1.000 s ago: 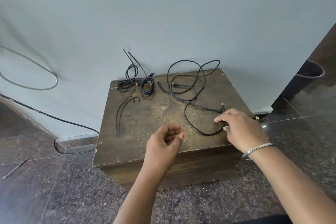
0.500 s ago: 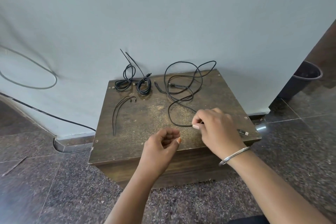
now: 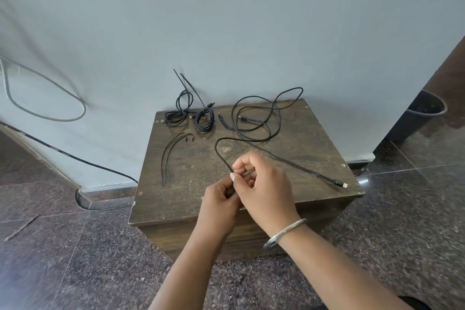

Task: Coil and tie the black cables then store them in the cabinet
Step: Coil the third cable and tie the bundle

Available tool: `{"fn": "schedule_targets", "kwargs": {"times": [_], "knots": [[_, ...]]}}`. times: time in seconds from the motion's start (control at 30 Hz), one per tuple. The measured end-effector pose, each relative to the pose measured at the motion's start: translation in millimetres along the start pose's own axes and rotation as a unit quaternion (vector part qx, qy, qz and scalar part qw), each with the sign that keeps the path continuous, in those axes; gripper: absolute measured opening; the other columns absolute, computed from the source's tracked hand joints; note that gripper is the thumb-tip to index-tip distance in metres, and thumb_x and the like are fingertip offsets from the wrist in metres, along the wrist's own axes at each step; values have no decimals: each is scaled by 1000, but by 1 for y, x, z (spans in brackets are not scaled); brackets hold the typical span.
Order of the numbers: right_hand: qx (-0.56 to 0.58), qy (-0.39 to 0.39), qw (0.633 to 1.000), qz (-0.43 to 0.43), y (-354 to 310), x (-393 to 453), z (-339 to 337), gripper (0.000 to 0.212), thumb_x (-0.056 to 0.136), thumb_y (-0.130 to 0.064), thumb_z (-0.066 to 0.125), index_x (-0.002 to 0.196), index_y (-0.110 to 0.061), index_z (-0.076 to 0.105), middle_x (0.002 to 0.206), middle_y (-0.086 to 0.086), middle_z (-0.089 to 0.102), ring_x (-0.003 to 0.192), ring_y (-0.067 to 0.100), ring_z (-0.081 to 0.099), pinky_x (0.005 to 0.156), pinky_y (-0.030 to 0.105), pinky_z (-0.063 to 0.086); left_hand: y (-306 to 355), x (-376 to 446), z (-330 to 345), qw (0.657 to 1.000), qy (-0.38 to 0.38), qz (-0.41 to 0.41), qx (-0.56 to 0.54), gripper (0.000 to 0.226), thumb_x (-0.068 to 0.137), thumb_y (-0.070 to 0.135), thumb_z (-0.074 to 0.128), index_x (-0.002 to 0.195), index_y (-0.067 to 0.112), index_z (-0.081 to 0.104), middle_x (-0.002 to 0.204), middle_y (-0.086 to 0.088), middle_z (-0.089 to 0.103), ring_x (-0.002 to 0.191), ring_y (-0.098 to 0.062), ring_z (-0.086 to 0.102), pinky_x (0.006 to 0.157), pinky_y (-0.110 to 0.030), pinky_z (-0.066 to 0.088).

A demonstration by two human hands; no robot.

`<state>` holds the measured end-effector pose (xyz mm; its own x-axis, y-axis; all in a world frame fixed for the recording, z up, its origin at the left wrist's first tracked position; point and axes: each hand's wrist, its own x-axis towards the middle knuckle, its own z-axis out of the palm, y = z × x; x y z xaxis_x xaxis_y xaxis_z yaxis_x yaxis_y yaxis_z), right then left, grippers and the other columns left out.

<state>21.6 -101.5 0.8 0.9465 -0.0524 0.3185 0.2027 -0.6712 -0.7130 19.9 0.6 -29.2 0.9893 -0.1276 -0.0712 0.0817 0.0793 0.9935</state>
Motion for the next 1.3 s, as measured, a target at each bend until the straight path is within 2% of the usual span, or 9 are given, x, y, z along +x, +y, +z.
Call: {"fn": "schedule_targets", "kwargs": {"times": [0.13, 0.27, 0.43, 0.6, 0.77, 0.97, 1.03, 1.17, 1.3], "knots": [[106, -11, 994, 28, 2, 4, -2, 8, 85, -16, 63, 89, -23, 64, 78, -12, 68, 70, 2, 65, 66, 27, 56, -1, 1, -5, 1000, -3, -22, 0, 18, 94, 11, 55, 104, 14, 70, 92, -6, 76, 88, -19, 71, 72, -26, 56], [169, 8, 985, 36, 10, 12, -8, 15, 90, -10, 57, 98, -19, 65, 89, -9, 70, 80, 2, 67, 73, 29, 57, 1, 0, -9, 999, -1, -35, -23, 28, 96, 28, 48, 101, 12, 70, 63, 1, 63, 68, -15, 65, 67, -27, 55], [191, -68, 979, 6, 22, 18, -14, 51, 89, 4, 52, 121, -35, 57, 123, -16, 58, 105, -3, 56, 72, 12, 47, 12, -1, -16, 987, -37, -86, -134, 36, 100, 32, 40, 92, 10, 68, 54, 6, 30, 42, -5, 25, 40, -17, 26], [230, -156, 959, -52, 25, 16, -11, 70, 86, 18, 44, 126, -38, 56, 144, -22, 36, 110, -3, 48, 88, 23, 47, 22, -3, -18, 951, -142, -132, -239, 30, 93, 32, 44, 76, 12, 59, 49, 7, 25, 37, -3, 19, 37, -19, 14], [206, -157, 963, -74, 26, 16, -9, 44, 81, 9, 49, 103, -25, 67, 117, -11, 65, 109, -3, 54, 101, 25, 38, 26, -6, -21, 915, -219, -135, -310, 28, 92, 29, 46, 82, 9, 61, 49, 7, 31, 38, -3, 19, 40, -21, 13], [277, -145, 949, -50, 32, 22, -10, 25, 92, -15, 53, 99, -33, 68, 94, 6, 70, 84, 21, 64, 81, 43, 52, 27, -7, -24, 878, -187, -111, -427, 32, 88, 16, 52, 112, -4, 60, 69, -2, 51, 45, -3, 37, 41, -15, 25], [291, -137, 946, -38, 33, 22, -10, 26, 93, -18, 53, 101, -38, 68, 83, -1, 67, 70, 17, 58, 68, 36, 50, 27, -7, -25, 867, -170, -95, -459, 37, 84, 11, 62, 118, -4, 59, 75, -3, 55, 51, -4, 44, 45, -14, 34], [108, -200, 972, -65, 31, 18, -13, 37, 96, -17, 49, 107, -51, 60, 73, -12, 65, 67, 8, 62, 61, 24, 49, 25, -6, -26, 853, -135, -59, -500, 45, 70, 8, 80, 113, 1, 66, 96, -6, 71, 78, -13, 68, 68, -25, 55], [-54, -286, 949, -117, 20, 9, -12, 20, 96, -21, 45, 85, -32, 57, 68, -3, 68, 59, 7, 60, 59, 25, 48, 21, -2, -27, 870, -56, -31, -489, 46, 61, 15, 87, 103, 5, 71, 120, -15, 66, 110, -26, 65, 85, -36, 56]]}}
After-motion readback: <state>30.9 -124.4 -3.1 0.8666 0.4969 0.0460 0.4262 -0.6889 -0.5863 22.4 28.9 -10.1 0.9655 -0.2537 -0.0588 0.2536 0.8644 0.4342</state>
